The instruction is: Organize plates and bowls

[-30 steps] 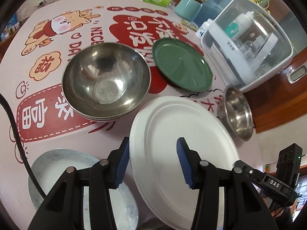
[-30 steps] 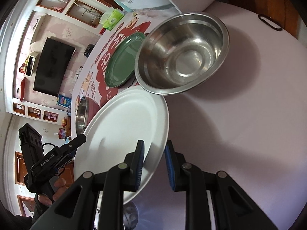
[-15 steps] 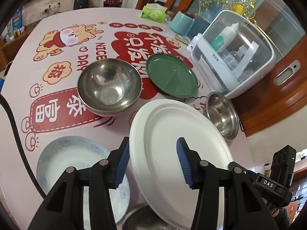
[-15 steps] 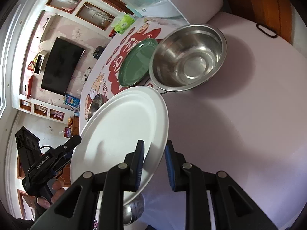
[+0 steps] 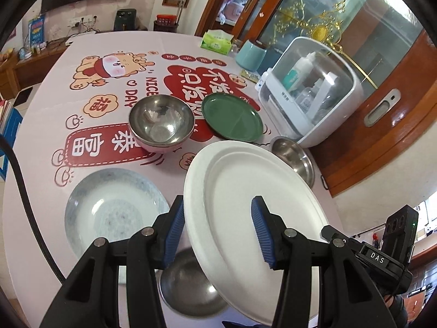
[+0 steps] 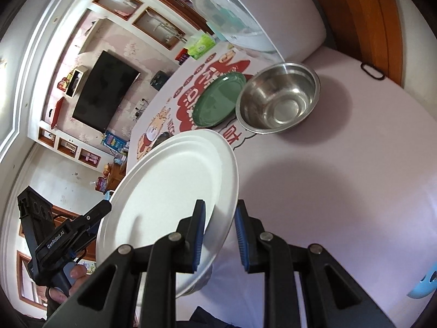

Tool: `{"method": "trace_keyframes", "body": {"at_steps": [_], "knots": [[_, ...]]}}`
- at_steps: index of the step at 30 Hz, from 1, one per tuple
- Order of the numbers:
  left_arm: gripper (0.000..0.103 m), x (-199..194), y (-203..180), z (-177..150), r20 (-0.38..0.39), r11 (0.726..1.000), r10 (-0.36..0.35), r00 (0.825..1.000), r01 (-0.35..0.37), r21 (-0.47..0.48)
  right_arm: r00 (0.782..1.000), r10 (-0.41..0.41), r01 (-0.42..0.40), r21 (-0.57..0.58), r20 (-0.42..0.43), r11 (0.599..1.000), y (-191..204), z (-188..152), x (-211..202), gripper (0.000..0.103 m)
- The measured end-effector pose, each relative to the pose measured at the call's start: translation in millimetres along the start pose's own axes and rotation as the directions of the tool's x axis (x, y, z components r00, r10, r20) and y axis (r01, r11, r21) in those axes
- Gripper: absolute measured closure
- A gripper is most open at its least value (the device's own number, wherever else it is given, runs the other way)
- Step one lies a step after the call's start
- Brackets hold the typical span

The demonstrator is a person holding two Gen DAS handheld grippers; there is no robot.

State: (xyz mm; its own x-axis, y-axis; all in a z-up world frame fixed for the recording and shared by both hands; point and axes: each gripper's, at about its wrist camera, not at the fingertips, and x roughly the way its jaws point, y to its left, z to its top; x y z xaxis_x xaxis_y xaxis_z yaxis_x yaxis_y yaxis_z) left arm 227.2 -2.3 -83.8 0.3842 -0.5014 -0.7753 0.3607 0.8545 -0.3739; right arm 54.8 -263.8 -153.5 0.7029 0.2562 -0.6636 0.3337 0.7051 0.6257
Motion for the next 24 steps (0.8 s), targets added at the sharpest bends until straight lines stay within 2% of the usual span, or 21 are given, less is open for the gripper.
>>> {"method": "trace_keyframes", "body": {"at_steps": [7, 12, 18, 24], "knots": [[0.056, -45, -4, -27, 0.080, 1.000, -0.011, 0.997, 0.010, 0.008, 0.998, 0.000, 0.005, -0.090, 0.058, 0.996, 20, -23, -33, 0.081], [0.056, -72, -4, -55, 0.118, 1.000, -0.017, 0.993, 0.016, 0.003, 0.996, -0.028, 0.042, -0.166, 0.086, 0.985, 31, -47, -54, 0.081], [0.056, -94, -1, -92, 0.139, 1.000, -0.018, 0.990, 0.018, -0.005, 0.991, -0.075, 0.102, -0.254, 0.112, 0.962, 39, -74, -71, 0.081], [0.056, -106, 3, -123, 0.135, 0.998, -0.041, 0.990, 0.048, -0.043, 0.987, -0.111, 0.141, -0.287, 0.120, 0.947, 39, -97, -86, 0.081]]}}
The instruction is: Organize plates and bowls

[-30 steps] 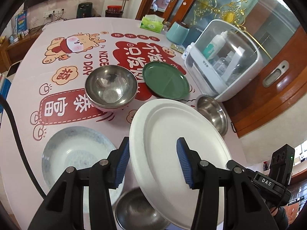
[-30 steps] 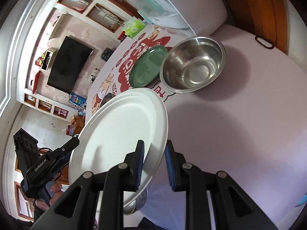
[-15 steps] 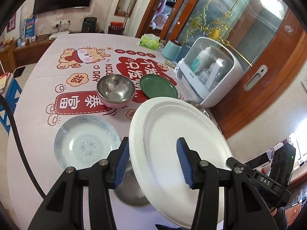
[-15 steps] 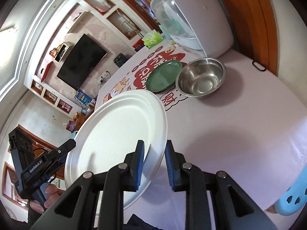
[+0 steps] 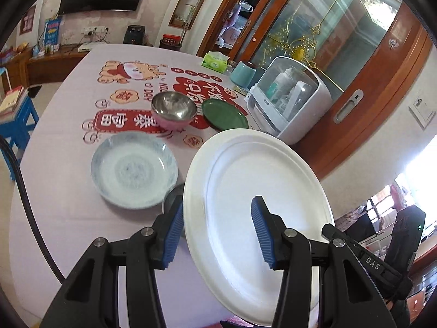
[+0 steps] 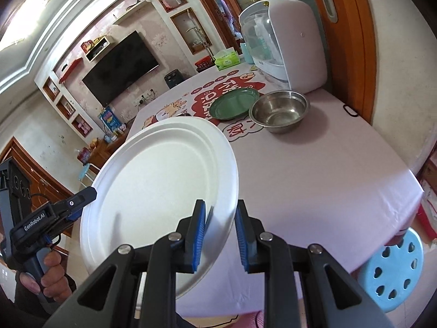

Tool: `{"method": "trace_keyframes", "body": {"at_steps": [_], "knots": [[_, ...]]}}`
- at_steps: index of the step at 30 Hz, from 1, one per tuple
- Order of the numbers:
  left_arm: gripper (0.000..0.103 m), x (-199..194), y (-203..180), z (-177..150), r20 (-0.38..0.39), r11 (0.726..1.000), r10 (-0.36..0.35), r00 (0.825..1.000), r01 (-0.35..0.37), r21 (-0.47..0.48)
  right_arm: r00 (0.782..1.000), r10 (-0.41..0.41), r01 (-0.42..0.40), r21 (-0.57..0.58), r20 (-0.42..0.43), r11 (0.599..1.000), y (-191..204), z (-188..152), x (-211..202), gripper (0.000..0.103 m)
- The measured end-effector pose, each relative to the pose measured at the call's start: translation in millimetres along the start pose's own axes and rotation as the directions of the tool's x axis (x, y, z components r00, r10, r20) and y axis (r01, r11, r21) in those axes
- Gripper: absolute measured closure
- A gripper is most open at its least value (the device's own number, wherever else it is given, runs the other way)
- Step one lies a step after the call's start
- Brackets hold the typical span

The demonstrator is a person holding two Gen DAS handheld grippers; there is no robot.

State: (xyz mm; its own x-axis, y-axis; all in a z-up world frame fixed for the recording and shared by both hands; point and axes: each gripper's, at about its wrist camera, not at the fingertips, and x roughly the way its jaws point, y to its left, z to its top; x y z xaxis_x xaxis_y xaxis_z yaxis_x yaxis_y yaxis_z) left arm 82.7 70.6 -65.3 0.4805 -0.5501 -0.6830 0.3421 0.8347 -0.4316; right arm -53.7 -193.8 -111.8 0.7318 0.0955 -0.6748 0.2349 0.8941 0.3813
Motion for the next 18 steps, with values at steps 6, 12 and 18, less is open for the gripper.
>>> {"method": "trace_keyframes", "body": {"at_steps": [6, 12, 18], "knots": [[0.056, -5, -8, -22, -0.012, 1.000, -0.003, 1.000, 0.003, 0.005, 0.998, -0.061, 0.061, -0.041, 0.006, 0.997, 2, -13, -16, 0.081], [0.056, 4, -22, -36, -0.051, 1.000, 0.005, 0.999, -0.004, 0.015, 0.992, -0.126, 0.126, -0.079, 0.002, 0.989, -6, -22, -25, 0.081], [0.056, 20, -37, -46, -0.088, 0.999, 0.025, 0.996, -0.022, 0.043, 0.987, -0.161, 0.158, -0.079, -0.026, 0.984, -23, -29, -27, 0.081]]}}
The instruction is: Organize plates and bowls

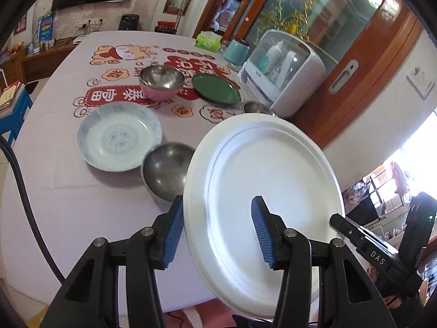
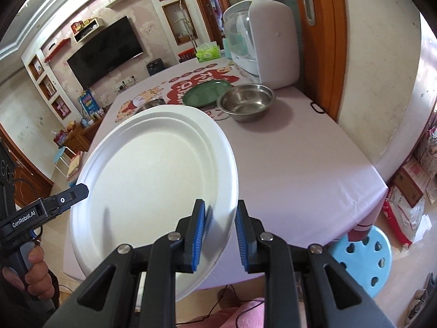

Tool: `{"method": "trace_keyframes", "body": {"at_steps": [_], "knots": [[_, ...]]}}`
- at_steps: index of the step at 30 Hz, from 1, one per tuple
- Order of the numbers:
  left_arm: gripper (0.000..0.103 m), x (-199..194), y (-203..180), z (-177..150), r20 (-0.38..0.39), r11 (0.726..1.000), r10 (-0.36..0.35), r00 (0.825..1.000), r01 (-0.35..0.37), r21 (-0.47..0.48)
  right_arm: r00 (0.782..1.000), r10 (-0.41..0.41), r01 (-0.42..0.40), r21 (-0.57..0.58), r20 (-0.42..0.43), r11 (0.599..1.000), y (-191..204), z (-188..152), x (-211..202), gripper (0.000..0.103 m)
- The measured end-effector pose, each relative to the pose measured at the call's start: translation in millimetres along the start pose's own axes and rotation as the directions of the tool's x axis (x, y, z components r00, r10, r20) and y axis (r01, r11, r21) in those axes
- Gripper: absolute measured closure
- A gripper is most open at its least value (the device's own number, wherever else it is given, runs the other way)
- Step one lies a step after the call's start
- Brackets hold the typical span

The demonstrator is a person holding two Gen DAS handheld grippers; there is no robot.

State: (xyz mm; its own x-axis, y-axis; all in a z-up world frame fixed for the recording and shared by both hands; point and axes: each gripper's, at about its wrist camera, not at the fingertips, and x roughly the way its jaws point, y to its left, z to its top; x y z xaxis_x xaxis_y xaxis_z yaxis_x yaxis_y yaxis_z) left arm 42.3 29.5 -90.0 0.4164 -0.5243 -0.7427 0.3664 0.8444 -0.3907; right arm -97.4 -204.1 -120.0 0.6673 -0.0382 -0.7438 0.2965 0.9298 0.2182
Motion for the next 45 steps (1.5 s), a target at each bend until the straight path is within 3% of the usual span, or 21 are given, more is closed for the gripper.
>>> {"method": "trace_keyframes", "body": {"at_steps": [13, 20, 28, 33, 40, 45], "knots": [[0.056, 48, -42, -17, -0.096, 0.991, 0.137, 0.986, -0.134, 0.029, 0.993, -0.042, 0.033, -0.085, -0.106, 0.996, -34, 8, 24, 0.080], [0.056, 81, -50, -33, -0.139, 0.971, 0.234, 0.962, -0.238, -0.013, 0.983, -0.051, 0.016, -0.194, -0.175, 0.981, -46, 7, 53, 0.079], [0.056, 114, -57, -46, -0.173, 0.948, 0.290, 0.941, -0.307, -0.082, 0.970, -0.052, -0.018, -0.284, -0.239, 0.959, -65, 12, 82, 0.079], [0.056, 133, -55, -50, -0.180, 0.927, 0.326, 0.928, -0.351, -0.132, 0.964, -0.057, -0.042, -0.362, -0.258, 0.931, -67, 17, 100, 0.077], [0.056, 157, -45, -54, -0.192, 0.888, 0.384, 0.903, -0.418, -0.190, 0.956, -0.076, -0.087, -0.518, -0.284, 0.851, -58, 18, 130, 0.074], [0.056, 166, -35, -56, -0.203, 0.862, 0.403, 0.892, -0.445, -0.244, 0.945, -0.057, -0.139, -0.554, -0.321, 0.821, -55, 20, 146, 0.072]]}}
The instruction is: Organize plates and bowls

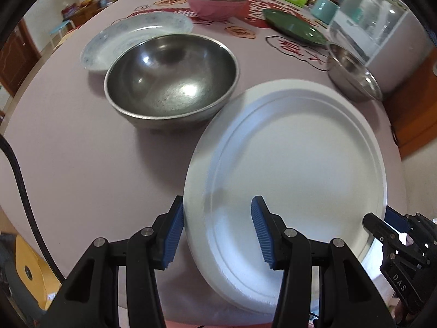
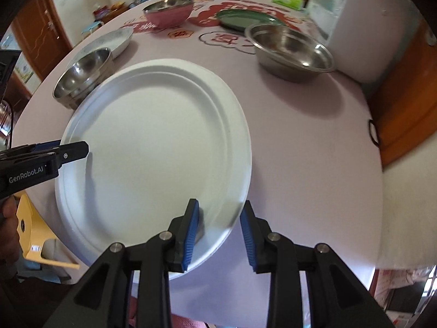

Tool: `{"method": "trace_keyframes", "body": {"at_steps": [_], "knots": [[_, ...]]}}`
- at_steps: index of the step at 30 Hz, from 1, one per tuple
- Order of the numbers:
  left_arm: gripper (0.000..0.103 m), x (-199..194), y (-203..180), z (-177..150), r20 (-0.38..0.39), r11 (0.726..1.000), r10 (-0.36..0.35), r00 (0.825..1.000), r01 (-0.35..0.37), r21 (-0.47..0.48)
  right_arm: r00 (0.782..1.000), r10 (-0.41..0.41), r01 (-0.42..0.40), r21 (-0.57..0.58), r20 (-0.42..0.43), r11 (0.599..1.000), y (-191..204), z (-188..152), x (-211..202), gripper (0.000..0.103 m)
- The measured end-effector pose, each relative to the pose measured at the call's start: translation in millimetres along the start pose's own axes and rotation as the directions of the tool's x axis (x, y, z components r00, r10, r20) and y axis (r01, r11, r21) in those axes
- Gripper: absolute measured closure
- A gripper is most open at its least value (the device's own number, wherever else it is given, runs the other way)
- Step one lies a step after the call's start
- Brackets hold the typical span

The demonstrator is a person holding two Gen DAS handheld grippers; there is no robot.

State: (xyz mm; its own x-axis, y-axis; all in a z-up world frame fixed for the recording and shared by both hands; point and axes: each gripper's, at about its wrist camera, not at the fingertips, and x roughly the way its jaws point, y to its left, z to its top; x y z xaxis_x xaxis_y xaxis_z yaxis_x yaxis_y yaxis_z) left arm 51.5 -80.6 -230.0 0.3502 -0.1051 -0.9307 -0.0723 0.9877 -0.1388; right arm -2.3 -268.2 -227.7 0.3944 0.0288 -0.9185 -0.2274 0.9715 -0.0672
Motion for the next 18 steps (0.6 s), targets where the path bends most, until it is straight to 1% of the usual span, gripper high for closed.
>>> {"method": "trace_keyframes", "body": {"at_steps": [3, 7, 12, 18], "knots": [[0.056, 7, 0, 0, -0.005, 1.000, 0.014, 1.000, -0.014, -0.026, 1.000, 0.017, -0.017, -0.018, -0.009, 1.000, -2, 5, 6, 0.072], [0.056, 11, -3, 4, 0.011, 0.999, 0.027, 1.000, -0.026, -0.036, 1.000, 0.027, -0.028, -0.025, -0.012, 0.999, -5, 8, 12, 0.071], [0.056, 12, -7, 5, 0.016, 0.999, 0.041, 0.999, -0.041, -0.035, 0.999, 0.039, -0.040, -0.019, -0.021, 0.999, -9, 15, 18, 0.070], [0.054, 11, -12, 6, 0.011, 0.999, 0.036, 0.999, -0.035, -0.025, 0.998, 0.047, -0.047, -0.003, -0.032, 0.999, -15, 21, 23, 0.070]]}}
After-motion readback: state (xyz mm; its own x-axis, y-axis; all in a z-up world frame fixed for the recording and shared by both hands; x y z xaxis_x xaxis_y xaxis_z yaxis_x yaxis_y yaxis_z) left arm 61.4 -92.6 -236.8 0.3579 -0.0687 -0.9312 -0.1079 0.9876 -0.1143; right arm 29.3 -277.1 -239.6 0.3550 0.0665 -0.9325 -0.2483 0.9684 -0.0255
